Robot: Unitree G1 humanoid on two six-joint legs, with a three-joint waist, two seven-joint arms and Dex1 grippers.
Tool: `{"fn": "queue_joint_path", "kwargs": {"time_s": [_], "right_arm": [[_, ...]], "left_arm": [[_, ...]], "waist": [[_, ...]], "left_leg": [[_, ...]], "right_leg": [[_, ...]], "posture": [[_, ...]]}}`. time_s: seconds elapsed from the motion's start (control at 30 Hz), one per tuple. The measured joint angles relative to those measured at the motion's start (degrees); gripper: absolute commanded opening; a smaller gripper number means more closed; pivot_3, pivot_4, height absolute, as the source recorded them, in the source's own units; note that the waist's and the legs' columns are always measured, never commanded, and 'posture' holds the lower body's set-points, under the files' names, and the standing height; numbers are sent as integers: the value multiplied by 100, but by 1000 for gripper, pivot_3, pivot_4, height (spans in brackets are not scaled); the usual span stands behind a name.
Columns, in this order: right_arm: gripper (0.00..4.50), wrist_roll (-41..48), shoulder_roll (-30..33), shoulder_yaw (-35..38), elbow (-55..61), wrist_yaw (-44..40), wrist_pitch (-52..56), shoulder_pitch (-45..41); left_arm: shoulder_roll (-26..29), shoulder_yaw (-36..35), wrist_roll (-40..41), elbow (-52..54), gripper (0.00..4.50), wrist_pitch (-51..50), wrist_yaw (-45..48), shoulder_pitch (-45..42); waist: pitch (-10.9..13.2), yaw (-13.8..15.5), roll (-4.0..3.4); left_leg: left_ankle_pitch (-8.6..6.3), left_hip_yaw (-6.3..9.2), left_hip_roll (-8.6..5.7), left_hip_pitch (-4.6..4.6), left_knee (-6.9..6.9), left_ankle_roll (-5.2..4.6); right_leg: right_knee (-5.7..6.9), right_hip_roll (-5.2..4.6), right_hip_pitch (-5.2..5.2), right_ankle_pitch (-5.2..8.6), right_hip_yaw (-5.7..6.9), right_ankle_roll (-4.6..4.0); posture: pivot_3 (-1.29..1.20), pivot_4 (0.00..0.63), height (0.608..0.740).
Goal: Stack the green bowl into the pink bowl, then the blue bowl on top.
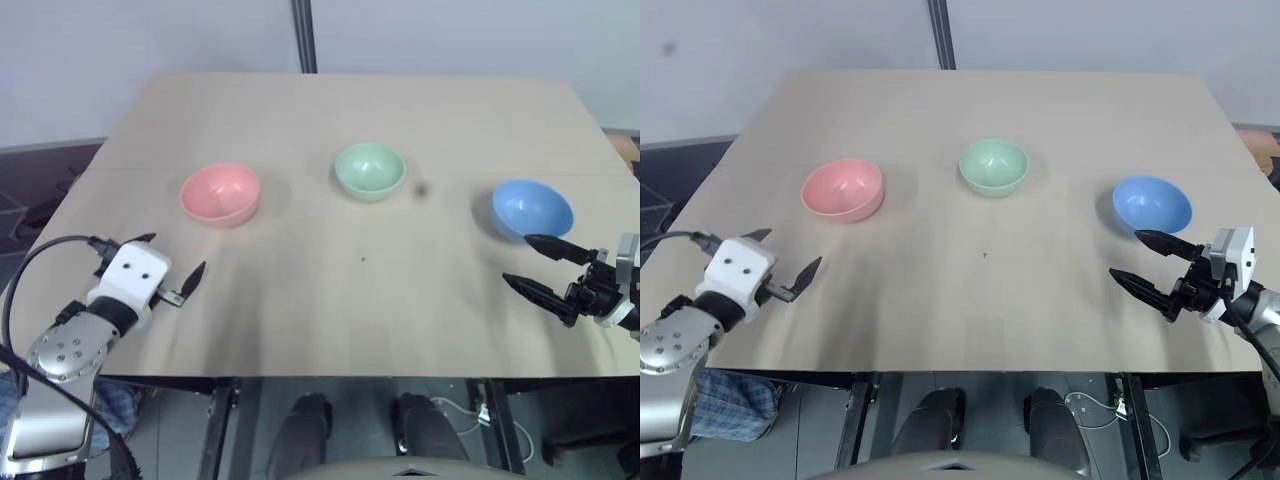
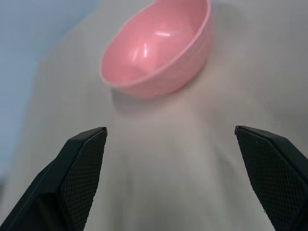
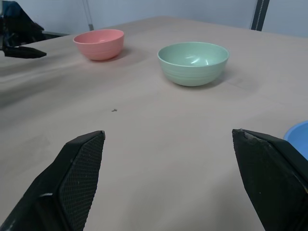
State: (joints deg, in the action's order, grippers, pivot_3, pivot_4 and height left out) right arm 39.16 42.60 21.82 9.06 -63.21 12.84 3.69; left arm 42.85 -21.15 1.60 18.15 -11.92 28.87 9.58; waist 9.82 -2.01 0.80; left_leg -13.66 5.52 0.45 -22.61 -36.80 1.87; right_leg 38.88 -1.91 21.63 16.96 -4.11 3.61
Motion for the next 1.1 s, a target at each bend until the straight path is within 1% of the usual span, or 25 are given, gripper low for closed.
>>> {"fn": "queue_joint_path", "kwargs": {"time_s": [0.17,0.27,0.4,0.47,0.5,0.67,0.77,0.8,0.83,0.87,0.93,1.0,1.03,1.1], "right_arm": [[4449,-42,-11,6,44,3,-34,51],[4449,-62,-26,-3,138,24,-50,61],[4449,-90,-58,-41,176,84,-64,65],[4449,-103,-62,-57,190,106,-71,63],[4449,-105,-64,-61,194,107,-71,58],[4449,-146,-122,-61,226,166,-104,76],[4449,-166,-151,-62,241,234,-106,87],[4500,-178,-159,-62,244,245,-109,89],[4500,-184,-166,-62,245,248,-111,90],[4500,-192,-181,-62,246,255,-113,90],[4500,-209,-213,-62,247,266,-127,91],[4500,-220,-218,-62,247,287,-164,91],[4500,-220,-218,-62,247,294,-170,91],[4500,-223,-220,-62,247,304,-178,91]], "left_arm": [[474,555,-438,-569,4500,16,174,-737],[756,977,-709,-1216,4500,20,325,-1433],[762,1451,-864,-2200,4500,103,459,-2570],[761,1739,-986,-2609,4500,296,539,-2908],[754,1776,-1001,-2664,4500,319,550,-2940],[617,2471,-1368,-3594,4500,809,747,-3573],[614,2675,-1472,-3830,4500,1072,990,-3854],[614,2722,-1498,-3922,4108,1132,1070,-3939],[614,2750,-1505,-3963,3933,1156,1116,-3980],[611,2803,-1506,-4044,3663,1202,1186,-4042],[575,2855,-1491,-4202,2728,1304,1380,-4129],[536,2910,-1487,-4320,1537,1372,1574,-4201],[532,2927,-1488,-4340,1368,1390,1604,-4212],[532,2983,-1497,-4393,553,1434,1667,-4250]], "waist": [[3,-2,-3],[6,-4,-5],[8,1,-4],[9,-15,-4],[9,-20,-5],[11,-18,-4],[10,-14,-5],[10,-11,-6],[10,-10,-6],[10,-6,-6],[10,-6,-6],[10,-8,-6],[10,-10,-6],[10,-11,-6]], "left_leg": [[0,3,-1,-1,1,0],[0,6,0,-1,1,0],[0,10,-3,-6,1,0],[0,8,-6,-8,2,0],[0,8,-6,-9,2,0],[0,15,-7,-13,5,0],[0,15,-10,-12,4,0],[1,15,-11,-11,4,0],[1,16,-10,-11,4,0],[1,16,-11,-10,4,-1],[1,16,-11,-10,2,-1],[1,16,-10,-11,0,-1],[1,17,-10,-11,0,-1],[1,17,-10,-11,0,-1]], "right_leg": [[1,1,1,0,3,0],[3,2,3,0,6,1],[3,1,4,-1,9,2],[4,-3,5,-1,8,2],[4,-3,7,-1,8,2],[5,-2,9,-1,14,2],[8,-5,8,-1,14,2],[9,-5,8,-1,14,2],[10,-4,7,-1,14,2],[12,-5,7,-1,14,2],[13,-4,7,-1,15,2],[13,-4,7,-1,15,3],[13,-4,7,-1,15,3],[13,-4,8,-1,15,2]], "posture": [[0,150,740],[0,150,740],[0,150,740],[0,150,740],[0,150,740],[0,150,740],[0,150,740],[0,150,740],[0,150,740],[0,150,740],[0,150,740],[0,150,740],[0,150,740],[0,150,740]]}}
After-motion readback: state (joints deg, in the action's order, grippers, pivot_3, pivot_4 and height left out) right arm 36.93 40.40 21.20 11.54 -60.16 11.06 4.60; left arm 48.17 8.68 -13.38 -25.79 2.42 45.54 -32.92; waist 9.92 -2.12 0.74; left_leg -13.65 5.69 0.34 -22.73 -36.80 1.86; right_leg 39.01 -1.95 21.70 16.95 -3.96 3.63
